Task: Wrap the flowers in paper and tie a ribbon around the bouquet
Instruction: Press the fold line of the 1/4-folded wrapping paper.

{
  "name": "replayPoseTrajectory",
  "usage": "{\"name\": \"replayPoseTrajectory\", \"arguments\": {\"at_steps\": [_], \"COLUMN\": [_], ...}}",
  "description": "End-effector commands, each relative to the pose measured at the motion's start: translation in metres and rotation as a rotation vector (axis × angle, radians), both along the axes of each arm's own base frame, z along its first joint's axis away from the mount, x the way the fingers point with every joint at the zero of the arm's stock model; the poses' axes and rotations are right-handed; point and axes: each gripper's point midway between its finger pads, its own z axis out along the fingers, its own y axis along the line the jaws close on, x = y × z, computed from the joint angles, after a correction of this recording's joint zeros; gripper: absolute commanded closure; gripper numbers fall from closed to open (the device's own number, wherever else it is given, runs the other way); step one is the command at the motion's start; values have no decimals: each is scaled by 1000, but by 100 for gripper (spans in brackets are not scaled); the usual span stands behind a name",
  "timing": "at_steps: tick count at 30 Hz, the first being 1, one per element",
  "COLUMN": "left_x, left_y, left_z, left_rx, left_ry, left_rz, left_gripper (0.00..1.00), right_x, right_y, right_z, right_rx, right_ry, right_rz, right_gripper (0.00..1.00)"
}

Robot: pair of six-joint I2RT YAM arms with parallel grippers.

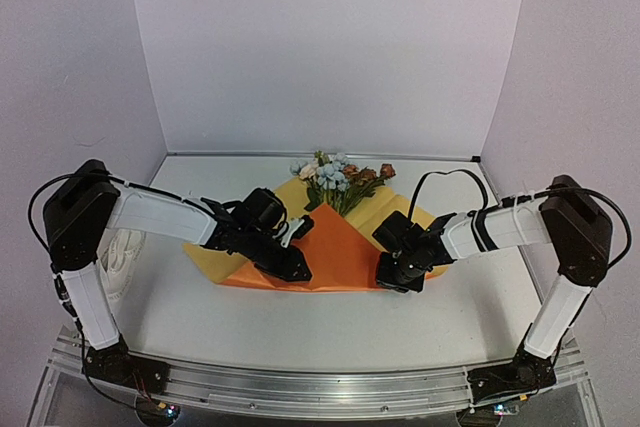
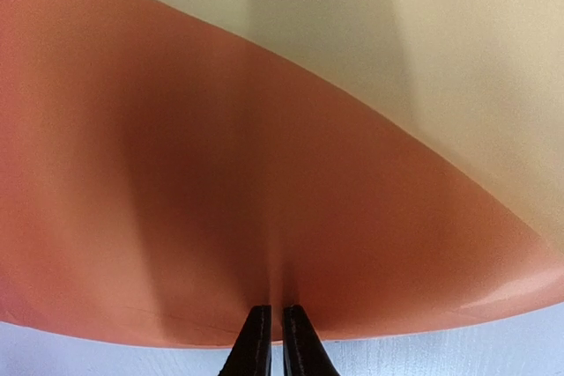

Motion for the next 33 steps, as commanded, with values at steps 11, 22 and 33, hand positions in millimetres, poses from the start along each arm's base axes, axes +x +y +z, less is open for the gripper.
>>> {"name": "replayPoseTrajectory", "arguments": {"at_steps": [11,22,33], "left_x": [0,-6,-14], "left_y": [18,64,131], "left_z": [-45,-60,-77], "left_rx": [66,152,248], "left_ry": [46,61,108], "left_rz": [81,184,384], "left_gripper": [78,78,79], "right_x": [3,-2,-6], "right_y": [-4,-13,-18], "right_z": [-3,-7,-11], "right_rx": [-23,-38,-44], "right_ry": [-14,-8,2], "right_rz": [-33,-46,-56], "right_gripper": [92,92,92]}}
